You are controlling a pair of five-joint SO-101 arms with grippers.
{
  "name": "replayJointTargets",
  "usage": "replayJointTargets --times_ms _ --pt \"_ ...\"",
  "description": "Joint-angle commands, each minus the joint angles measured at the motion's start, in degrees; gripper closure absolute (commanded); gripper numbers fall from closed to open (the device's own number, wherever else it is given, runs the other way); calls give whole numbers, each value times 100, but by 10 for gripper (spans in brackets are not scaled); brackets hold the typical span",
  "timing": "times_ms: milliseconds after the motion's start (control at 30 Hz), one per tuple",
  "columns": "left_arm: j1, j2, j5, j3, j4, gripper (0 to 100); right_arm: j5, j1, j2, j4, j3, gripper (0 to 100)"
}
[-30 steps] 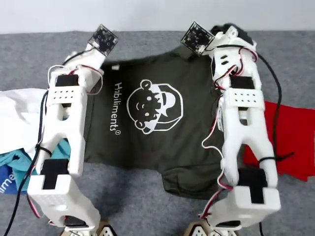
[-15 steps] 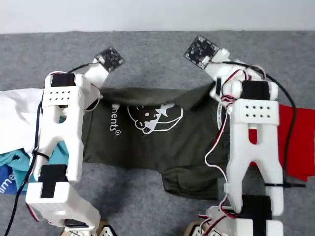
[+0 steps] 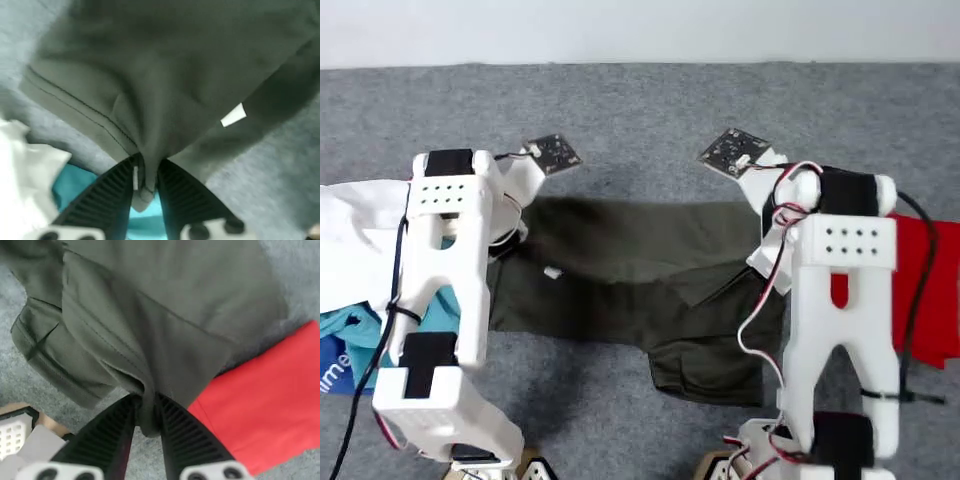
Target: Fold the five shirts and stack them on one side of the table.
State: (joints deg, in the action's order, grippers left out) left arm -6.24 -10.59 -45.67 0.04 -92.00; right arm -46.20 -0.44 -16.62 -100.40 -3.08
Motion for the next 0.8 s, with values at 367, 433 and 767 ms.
replayJointTargets --times_ms 367,433,767 --pt "-141 0 -53 -75 -484 985 88 31 -2642 -259 -2532 989" --pt "-176 0 -105 -75 -624 985 88 31 -2888 -259 -2848 989" --pt "-404 0 -633 400 -800 985 70 40 -3345 -224 -3833 989"
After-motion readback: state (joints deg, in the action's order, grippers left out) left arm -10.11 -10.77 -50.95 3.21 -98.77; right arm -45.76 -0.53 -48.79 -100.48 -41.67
